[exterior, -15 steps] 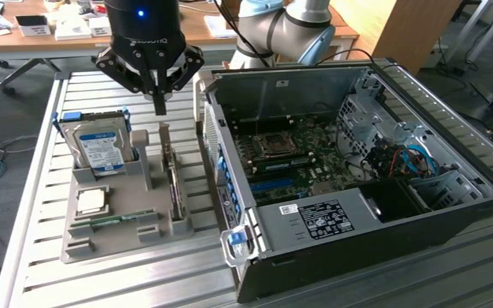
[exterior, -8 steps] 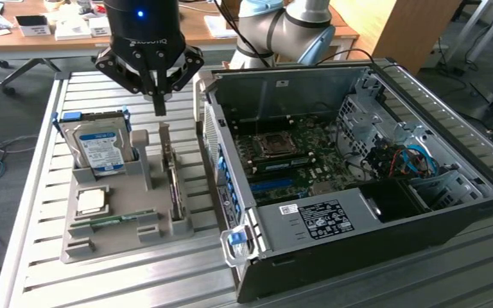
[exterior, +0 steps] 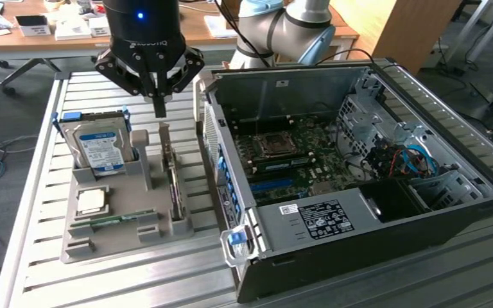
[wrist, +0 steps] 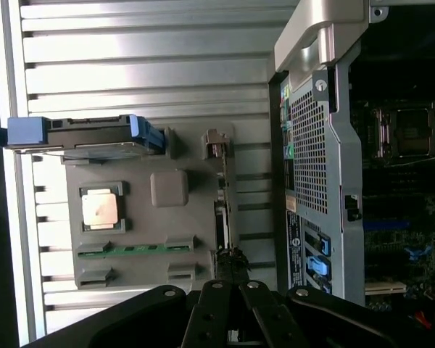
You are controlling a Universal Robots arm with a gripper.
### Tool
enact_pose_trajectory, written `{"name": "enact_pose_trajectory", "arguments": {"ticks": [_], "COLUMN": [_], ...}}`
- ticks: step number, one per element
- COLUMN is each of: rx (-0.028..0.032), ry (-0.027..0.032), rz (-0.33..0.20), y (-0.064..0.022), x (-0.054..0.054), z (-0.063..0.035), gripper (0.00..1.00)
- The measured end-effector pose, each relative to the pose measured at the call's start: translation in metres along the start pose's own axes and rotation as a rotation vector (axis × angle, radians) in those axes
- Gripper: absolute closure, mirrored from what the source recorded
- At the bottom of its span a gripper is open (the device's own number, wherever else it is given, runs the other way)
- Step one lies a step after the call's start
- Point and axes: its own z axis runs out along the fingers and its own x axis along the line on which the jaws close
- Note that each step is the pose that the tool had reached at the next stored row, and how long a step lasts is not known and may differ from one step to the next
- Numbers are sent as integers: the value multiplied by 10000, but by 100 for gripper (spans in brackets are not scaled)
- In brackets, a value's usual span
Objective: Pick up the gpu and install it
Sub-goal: 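Reach for the gpu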
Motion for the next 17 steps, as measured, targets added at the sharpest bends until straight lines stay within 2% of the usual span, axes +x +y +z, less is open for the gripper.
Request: {"name": "enact_pose_trajectory", "arguments": {"ticks": [9, 17], "rx": [-1, 0], "ry": [-1, 0], "rz": [-2, -1], "y": [-4, -90], "x": [-1, -6], "z": [0, 6], "gripper": [89, 89]}}
